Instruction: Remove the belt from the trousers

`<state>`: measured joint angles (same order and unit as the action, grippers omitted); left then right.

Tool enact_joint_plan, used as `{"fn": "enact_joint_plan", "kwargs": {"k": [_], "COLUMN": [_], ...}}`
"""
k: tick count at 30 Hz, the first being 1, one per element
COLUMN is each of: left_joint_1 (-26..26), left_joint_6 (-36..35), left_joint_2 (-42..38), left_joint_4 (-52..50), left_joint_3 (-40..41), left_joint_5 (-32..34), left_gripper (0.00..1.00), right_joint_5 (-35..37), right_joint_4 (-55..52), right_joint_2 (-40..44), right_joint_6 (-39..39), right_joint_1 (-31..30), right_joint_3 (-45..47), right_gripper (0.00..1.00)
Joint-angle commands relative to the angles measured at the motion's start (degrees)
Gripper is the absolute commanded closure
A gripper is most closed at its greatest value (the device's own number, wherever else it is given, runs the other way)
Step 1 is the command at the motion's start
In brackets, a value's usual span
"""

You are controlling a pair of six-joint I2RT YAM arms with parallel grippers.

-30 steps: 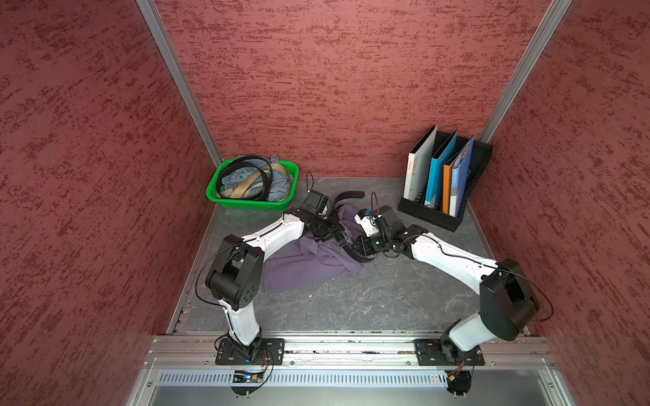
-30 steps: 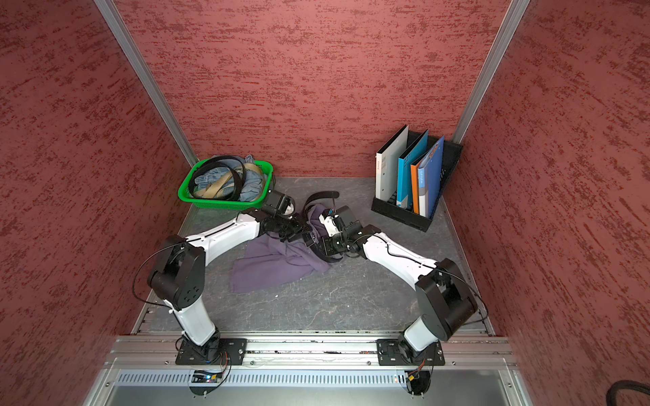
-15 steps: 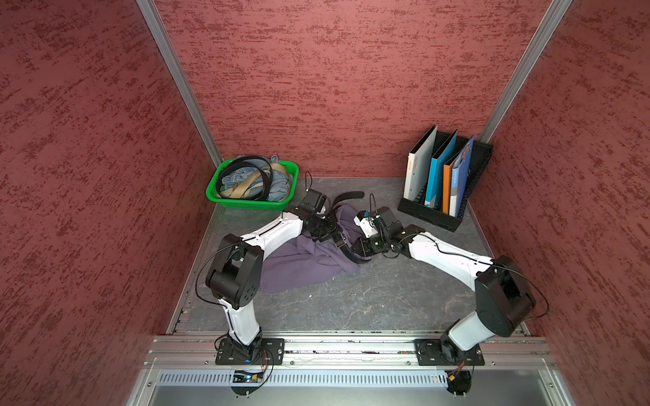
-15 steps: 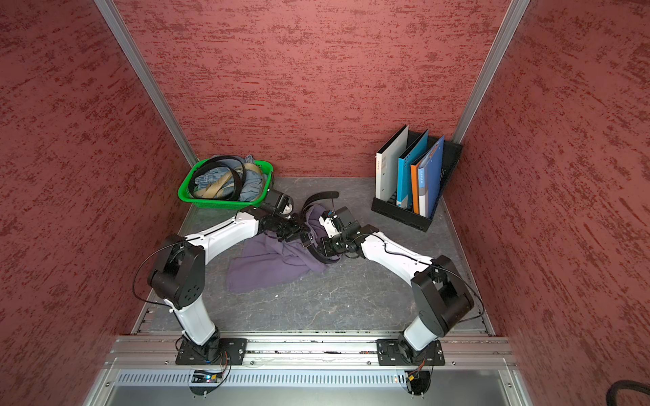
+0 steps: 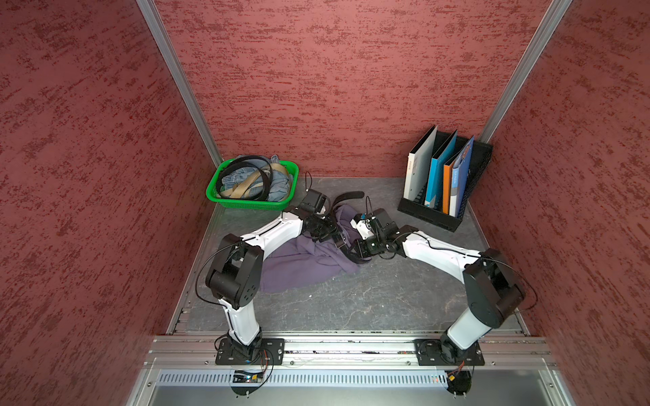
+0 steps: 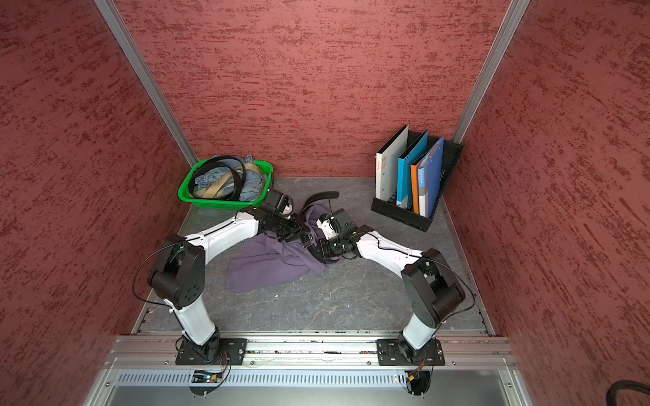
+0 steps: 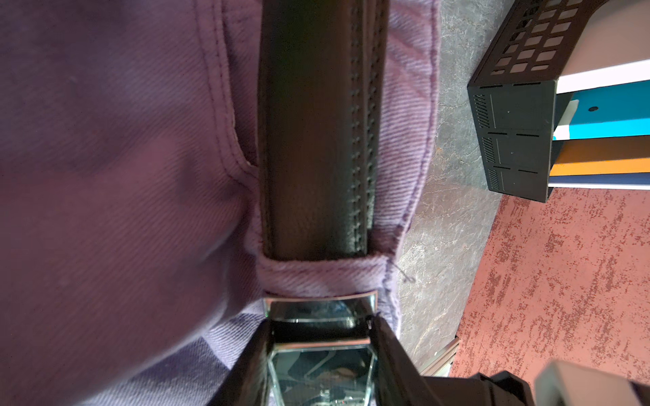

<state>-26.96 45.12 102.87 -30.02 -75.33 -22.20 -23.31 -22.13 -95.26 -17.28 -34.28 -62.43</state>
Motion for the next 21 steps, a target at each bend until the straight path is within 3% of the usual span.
{"fn": "enact_joint_plan", "kwargs": {"k": [1, 10, 21], "left_joint_1": [0.5, 0.7, 0.8], "left_joint_6": [-1.0, -0.8, -0.9], "left_joint_2": [-0.4, -0.5, -1.2], "left_joint_4": [-1.3, -0.8, -1.2], "left_joint_3": [-0.9, -0.5, -1.4], "left_joint_5": [0.3, 0.4, 0.5], "left_gripper": [1.00, 1.00, 1.00], "right_joint_5": [-0.4, -5.0, -4.6], "right_joint_4": [1.8, -3.4, -2.6], "right_joint_2": [2.5, 8.6, 2.6], "right_joint_6": [-0.9, -1.7, -0.7], "right_joint_1": [0.5, 0.4, 0.4], "right_joint_3": [-0.2, -0.8, -0.6], "right_gripper": [0.72, 0.72, 0.71]}}
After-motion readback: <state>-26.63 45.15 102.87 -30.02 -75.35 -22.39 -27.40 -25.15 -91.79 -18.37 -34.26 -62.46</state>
